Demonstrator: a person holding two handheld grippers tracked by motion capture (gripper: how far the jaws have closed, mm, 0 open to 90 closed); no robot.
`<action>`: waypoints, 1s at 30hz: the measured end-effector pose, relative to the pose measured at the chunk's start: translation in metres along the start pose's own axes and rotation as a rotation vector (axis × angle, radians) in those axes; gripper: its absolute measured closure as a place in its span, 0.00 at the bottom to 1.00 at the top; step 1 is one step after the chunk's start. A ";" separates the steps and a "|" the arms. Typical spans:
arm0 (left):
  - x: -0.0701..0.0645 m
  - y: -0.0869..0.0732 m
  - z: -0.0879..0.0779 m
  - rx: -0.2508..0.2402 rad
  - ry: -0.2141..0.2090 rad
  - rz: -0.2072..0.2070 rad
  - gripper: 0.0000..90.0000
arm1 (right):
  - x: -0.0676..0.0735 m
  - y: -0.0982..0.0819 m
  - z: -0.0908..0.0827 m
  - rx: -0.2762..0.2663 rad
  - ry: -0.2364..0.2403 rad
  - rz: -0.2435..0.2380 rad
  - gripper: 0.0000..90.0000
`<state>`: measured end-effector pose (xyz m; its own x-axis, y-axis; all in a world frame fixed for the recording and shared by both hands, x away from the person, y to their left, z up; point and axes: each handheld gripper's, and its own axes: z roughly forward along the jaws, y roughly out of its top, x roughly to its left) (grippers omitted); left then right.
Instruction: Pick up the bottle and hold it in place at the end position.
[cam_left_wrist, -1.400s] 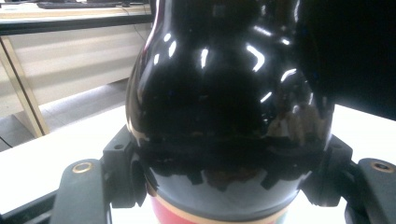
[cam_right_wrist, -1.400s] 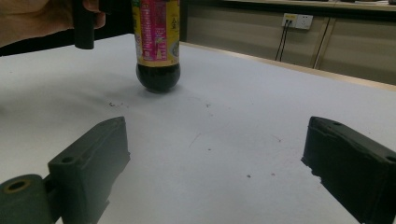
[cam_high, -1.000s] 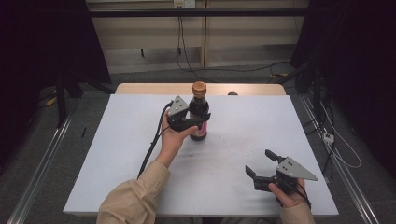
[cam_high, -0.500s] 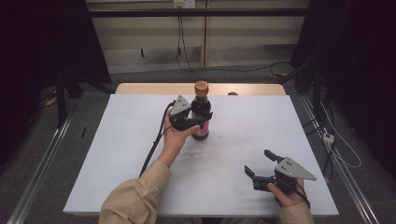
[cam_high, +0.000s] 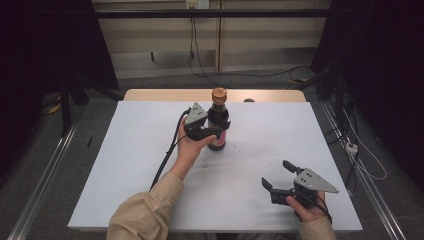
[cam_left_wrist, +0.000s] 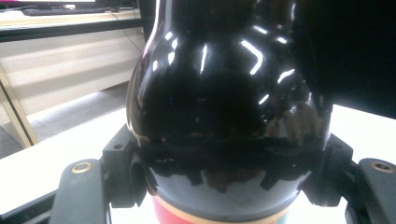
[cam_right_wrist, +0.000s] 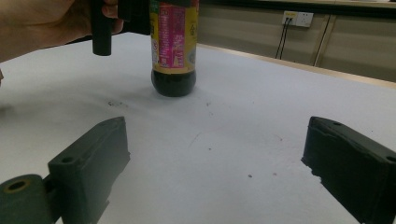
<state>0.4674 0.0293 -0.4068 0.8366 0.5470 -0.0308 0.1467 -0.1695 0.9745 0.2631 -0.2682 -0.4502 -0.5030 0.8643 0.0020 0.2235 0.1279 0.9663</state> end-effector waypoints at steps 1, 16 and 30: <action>0.000 0.000 0.000 0.003 -0.003 0.002 0.32 | 0.000 0.000 0.000 0.000 0.000 0.000 0.07; 0.007 -0.002 -0.006 0.006 -0.059 0.003 0.32 | 0.003 0.001 0.004 0.014 0.042 0.024 0.07; 0.007 -0.002 -0.007 0.016 -0.058 0.012 0.32 | 0.004 0.012 0.021 0.064 0.055 0.027 0.07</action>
<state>0.4690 0.0386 -0.4079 0.8673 0.4968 -0.0325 0.1448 -0.1893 0.9712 0.2814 -0.2535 -0.4435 -0.5408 0.8400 0.0439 0.2895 0.1369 0.9473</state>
